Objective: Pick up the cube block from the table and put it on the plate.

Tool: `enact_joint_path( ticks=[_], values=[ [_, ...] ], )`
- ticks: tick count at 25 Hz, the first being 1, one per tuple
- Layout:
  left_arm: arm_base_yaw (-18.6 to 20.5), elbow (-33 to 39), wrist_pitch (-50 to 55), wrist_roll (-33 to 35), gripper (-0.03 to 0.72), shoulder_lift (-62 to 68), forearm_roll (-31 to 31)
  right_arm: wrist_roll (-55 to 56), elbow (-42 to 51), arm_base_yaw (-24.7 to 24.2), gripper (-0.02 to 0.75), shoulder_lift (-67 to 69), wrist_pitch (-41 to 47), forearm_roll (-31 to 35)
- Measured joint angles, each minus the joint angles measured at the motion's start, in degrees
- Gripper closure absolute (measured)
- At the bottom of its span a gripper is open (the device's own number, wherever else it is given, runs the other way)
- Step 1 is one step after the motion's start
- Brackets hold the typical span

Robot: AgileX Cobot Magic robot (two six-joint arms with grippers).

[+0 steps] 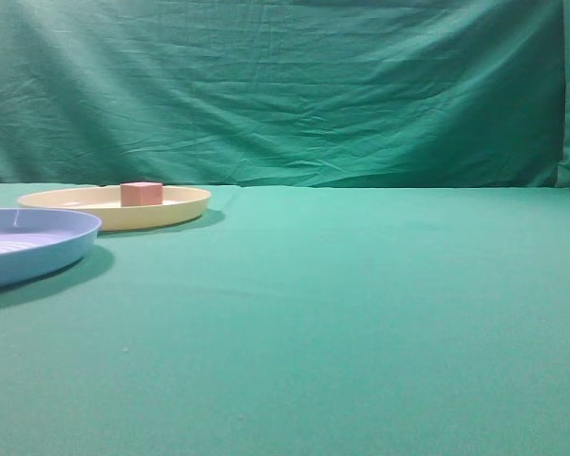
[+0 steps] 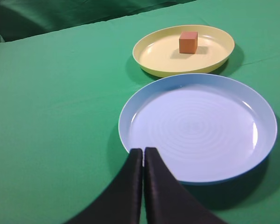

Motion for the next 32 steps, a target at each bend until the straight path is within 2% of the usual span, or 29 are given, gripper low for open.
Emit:
enact_joint_path(
  ticks=[4, 10, 14, 17, 23, 32],
  values=[
    [0.0, 0.0, 0.0, 0.0, 0.688, 0.0, 0.0, 7.92, 8.63, -2.18, 0.738, -11.24, -6.13, -6.69],
    [0.0, 0.0, 0.0, 0.0, 0.688, 0.0, 0.0, 9.51, 26.84, -16.9, 0.738, -26.95, -21.48, -7.98],
    [0.0, 0.0, 0.0, 0.0, 0.688, 0.0, 0.0, 9.59, 38.49, -24.54, 0.738, -36.25, -26.7, -8.08],
    [0.0, 0.0, 0.0, 0.0, 0.688, 0.0, 0.0, 9.59, 44.74, -28.04, 0.738, -43.4, -26.98, -8.21],
    [0.0, 0.0, 0.0, 0.0, 0.688, 0.0, 0.0, 9.59, 53.28, -32.15, 0.738, -51.48, -25.81, -8.21],
    [0.0, 0.0, 0.0, 0.0, 0.688, 0.0, 0.0, 9.59, 53.89, -32.48, 0.738, -51.48, -23.95, -8.21]
  ],
)
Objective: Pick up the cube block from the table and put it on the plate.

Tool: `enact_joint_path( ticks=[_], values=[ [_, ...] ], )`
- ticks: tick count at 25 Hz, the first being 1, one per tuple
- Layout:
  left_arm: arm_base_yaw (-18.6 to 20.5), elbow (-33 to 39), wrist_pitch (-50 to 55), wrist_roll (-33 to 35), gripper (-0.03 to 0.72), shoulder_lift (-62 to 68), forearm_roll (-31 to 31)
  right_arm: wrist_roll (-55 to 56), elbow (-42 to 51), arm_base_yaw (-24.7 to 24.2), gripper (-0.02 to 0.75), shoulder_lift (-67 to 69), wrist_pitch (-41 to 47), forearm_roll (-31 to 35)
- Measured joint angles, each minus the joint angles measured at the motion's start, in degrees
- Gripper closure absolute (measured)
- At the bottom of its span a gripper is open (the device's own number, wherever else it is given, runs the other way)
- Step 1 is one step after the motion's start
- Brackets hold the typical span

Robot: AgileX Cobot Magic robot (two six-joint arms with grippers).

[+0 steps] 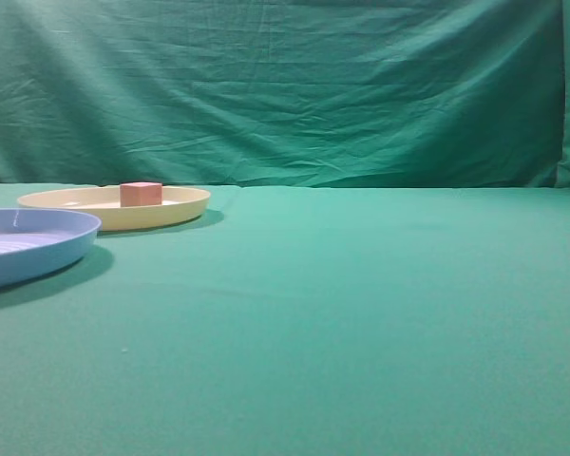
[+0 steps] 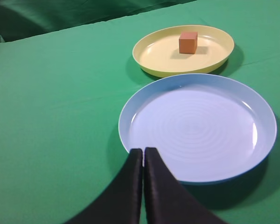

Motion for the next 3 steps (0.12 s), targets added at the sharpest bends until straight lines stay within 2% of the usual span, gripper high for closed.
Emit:
enact_joint_path(
  ticks=[3],
  values=[
    [0.0, 0.0, 0.0, 0.0, 0.688, 0.0, 0.0, 0.0, 0.0, -0.03, 0.738, 0.0, 0.19, 0.0]
  ],
)
